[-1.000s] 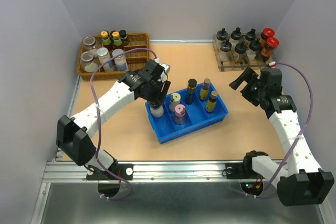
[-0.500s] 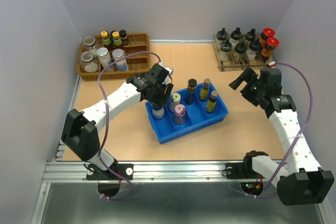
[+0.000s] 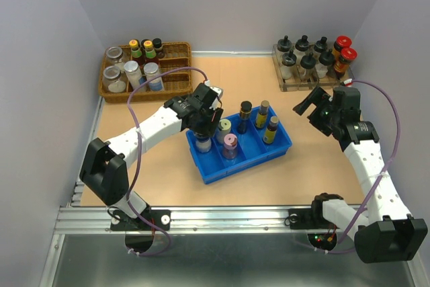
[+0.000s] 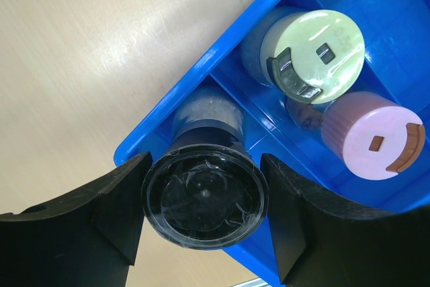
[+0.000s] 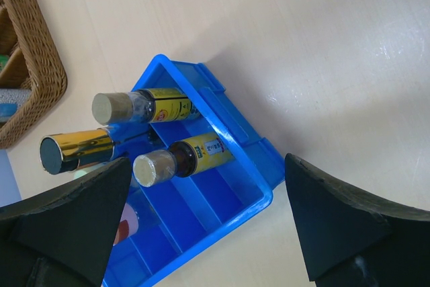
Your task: Organize the condiment bottles
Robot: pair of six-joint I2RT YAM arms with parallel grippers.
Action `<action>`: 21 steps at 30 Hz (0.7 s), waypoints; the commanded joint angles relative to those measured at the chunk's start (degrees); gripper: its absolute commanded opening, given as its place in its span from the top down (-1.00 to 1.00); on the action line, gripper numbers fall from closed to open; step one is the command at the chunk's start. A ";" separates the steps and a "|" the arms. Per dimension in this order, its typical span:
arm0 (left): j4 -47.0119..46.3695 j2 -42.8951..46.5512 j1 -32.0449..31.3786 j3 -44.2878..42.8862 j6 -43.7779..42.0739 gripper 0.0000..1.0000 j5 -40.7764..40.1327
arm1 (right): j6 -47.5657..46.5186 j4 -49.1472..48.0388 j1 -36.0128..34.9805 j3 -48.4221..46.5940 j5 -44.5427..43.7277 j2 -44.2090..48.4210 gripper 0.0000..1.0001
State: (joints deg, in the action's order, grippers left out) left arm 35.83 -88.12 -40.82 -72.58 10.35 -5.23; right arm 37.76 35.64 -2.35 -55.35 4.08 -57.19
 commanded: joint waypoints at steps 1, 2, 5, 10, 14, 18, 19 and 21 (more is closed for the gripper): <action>-1.64 1.81 -0.32 -0.11 0.46 -0.42 -1.27 | -0.23 -1.62 -0.20 0.60 -1.09 0.50 -1.00; -1.56 1.89 -0.31 -0.37 0.37 -0.47 -1.36 | -0.23 -1.62 -0.29 0.51 -1.00 0.59 -1.00; -1.21 2.25 -0.31 -1.16 0.55 -0.68 -1.27 | -0.23 -1.62 -0.20 0.51 -1.09 0.76 -1.00; -0.50 3.21 -0.40 -2.74 0.64 -0.97 -1.44 | -0.23 -1.62 -0.20 0.25 -1.09 0.76 -1.00; 0.37 4.18 -0.40 -4.41 1.16 -0.97 -2.15 | -0.23 -1.62 -0.20 -0.02 -1.09 0.68 -1.00; 1.08 7.16 -0.31 -7.75 1.60 -0.97 -2.59 | -0.32 -1.62 -0.20 -0.28 -0.91 0.94 -1.00; 1.08 7.86 -0.31 -8.71 1.60 -0.97 -2.67 | -0.32 -1.62 -0.20 -0.37 -0.74 1.11 -1.00; 0.47 10.76 -0.31 -11.00 1.43 -0.97 -2.85 | -0.32 -1.71 -0.20 -0.46 -0.82 1.46 -1.00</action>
State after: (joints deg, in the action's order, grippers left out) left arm 37.17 -84.60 -40.82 -77.69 11.38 -6.63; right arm 37.76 35.64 -2.35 -55.35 4.08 -57.14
